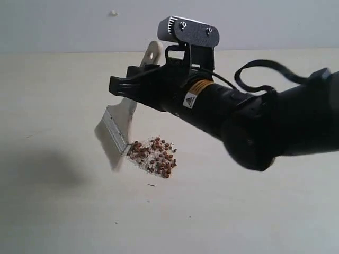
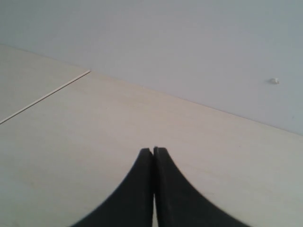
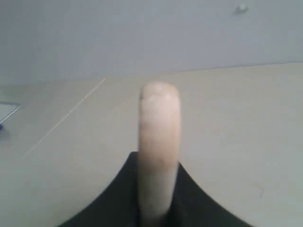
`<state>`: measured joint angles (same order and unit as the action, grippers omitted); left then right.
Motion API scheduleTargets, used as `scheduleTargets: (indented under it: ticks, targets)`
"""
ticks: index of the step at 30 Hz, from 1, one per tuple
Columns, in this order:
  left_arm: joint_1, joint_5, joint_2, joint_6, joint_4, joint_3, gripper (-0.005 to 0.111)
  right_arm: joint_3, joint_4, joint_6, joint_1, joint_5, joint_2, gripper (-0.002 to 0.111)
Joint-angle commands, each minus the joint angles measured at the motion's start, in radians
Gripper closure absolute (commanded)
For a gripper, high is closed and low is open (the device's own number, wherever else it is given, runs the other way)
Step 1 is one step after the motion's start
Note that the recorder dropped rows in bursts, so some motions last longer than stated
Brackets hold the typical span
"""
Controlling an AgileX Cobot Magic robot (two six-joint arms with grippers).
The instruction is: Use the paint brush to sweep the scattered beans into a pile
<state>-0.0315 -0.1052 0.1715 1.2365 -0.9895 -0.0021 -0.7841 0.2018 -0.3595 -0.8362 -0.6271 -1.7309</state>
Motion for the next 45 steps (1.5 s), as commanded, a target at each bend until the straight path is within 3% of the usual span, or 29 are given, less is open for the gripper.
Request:
scheduleTargets:
  ticks: [1,4,9,15,18,30,45]
  targets:
    - [0.001,-0.006,-0.007,-0.004,0.008,0.002,0.107,-0.001,0.500,0.247,-0.129,-0.167,-0.049,0.108]
    - [0.001,-0.006,-0.007,-0.004,0.008,0.002,0.107,-0.015,0.633,0.257,-0.204,-0.265,-0.089,0.108]
    - [0.001,-0.006,-0.007,-0.004,0.008,0.002,0.107,-0.117,0.739,0.298,-0.269,-0.264,-0.152,0.108]
    - [0.001,-0.006,-0.007,-0.004,0.008,0.002,0.107,-0.247,0.995,0.552,-0.298,-0.265,-0.239,0.108]
    - [0.001,-0.006,-0.007,-0.004,0.008,0.002,0.107,-0.261,1.067,0.578,-0.298,-0.281,-0.257,0.108]
    - [0.001,-0.006,-0.007,-0.004,0.008,0.002,0.107,-0.261,1.218,0.775,-0.298,-0.330,-0.257,0.108]
    - [0.001,-0.006,-0.007,-0.004,0.008,0.002,0.107,-0.261,1.285,0.855,-0.298,-0.358,-0.257,0.108]
